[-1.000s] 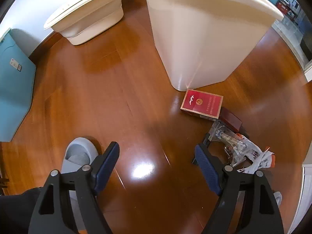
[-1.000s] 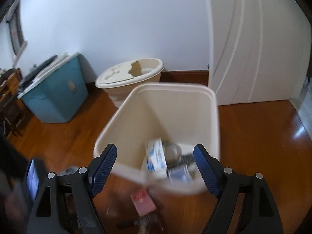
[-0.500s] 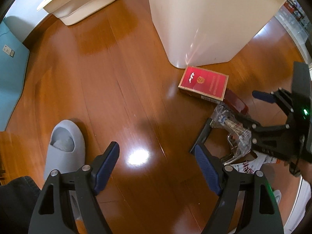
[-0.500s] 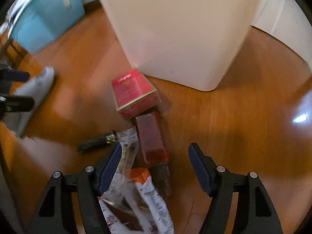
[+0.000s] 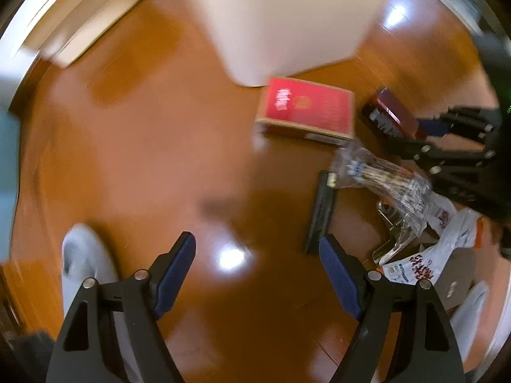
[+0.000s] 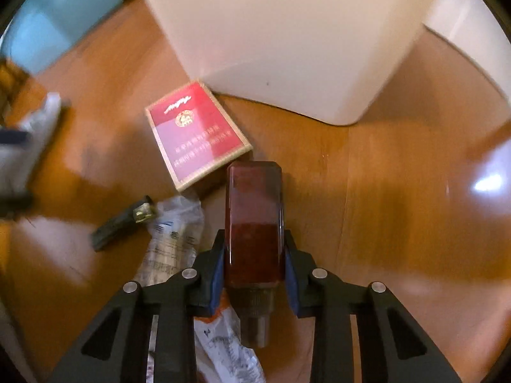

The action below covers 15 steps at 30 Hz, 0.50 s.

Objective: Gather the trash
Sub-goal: 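Grasp the dark red bottle from the floor with the right gripper, then grasp the black lighter with the left gripper while the right gripper carries the red bottle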

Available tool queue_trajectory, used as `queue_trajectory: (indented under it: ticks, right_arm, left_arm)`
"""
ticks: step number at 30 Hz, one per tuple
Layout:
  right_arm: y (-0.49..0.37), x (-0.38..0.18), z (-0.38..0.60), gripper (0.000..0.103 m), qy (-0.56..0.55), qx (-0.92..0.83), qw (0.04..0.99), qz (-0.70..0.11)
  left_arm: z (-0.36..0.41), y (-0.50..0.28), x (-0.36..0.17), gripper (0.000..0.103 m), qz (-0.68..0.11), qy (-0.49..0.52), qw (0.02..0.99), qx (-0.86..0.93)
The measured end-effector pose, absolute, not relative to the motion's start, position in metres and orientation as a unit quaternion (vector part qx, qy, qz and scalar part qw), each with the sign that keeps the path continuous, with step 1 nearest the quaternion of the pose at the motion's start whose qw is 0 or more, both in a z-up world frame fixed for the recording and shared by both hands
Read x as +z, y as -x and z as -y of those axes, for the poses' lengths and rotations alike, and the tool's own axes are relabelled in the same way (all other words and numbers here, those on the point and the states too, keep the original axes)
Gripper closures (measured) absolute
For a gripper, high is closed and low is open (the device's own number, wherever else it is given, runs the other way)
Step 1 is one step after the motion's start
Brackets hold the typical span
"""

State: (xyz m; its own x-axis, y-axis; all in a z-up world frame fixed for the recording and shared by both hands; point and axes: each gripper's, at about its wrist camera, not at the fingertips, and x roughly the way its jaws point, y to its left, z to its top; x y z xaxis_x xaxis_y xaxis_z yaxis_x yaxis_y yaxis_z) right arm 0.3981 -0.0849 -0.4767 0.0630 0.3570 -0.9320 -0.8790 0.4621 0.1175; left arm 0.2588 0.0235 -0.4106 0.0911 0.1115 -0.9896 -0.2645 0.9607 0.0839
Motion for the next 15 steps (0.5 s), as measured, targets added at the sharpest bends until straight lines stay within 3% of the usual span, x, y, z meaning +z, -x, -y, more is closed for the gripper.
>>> queue_trajectory:
  ticks: [6,15]
  right_arm:
    - [-0.400,-0.451,0.127,0.070,0.181,0.441,0.709,-0.520]
    - [-0.417,-0.400,0.187,0.070,0.063,0.401,0.763,-0.503]
  left_arm:
    - [0.008,-0.287,-0.441,0.023,-0.670,-0.006,0.738,0.082]
    - [0.003,-0.290,-0.463,0.027,-0.682,0.028,0.728,0.062]
